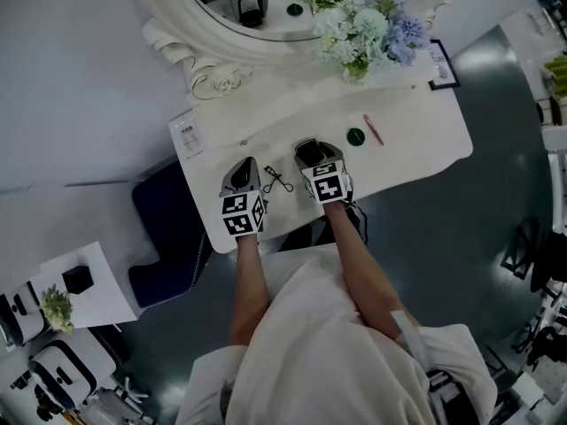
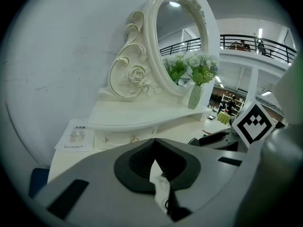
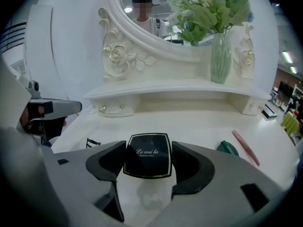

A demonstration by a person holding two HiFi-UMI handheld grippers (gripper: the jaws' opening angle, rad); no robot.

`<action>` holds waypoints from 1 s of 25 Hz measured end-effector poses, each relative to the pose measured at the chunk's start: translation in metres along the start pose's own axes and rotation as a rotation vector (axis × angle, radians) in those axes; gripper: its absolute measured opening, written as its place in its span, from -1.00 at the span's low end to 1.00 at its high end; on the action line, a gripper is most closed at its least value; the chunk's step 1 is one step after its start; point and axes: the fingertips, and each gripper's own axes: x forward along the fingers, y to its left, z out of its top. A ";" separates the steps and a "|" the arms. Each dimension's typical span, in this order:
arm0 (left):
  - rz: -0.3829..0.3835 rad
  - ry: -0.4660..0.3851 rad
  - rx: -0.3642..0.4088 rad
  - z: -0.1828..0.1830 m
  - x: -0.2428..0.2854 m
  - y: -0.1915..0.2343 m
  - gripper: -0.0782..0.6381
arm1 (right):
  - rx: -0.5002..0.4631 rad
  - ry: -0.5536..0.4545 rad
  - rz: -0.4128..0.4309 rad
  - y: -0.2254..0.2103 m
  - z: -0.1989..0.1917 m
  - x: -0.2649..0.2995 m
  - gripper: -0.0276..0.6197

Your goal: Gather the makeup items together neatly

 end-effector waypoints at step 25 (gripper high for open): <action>0.063 -0.031 -0.031 0.000 -0.018 0.013 -0.74 | 0.047 -0.004 -0.020 -0.070 -0.022 -0.009 0.05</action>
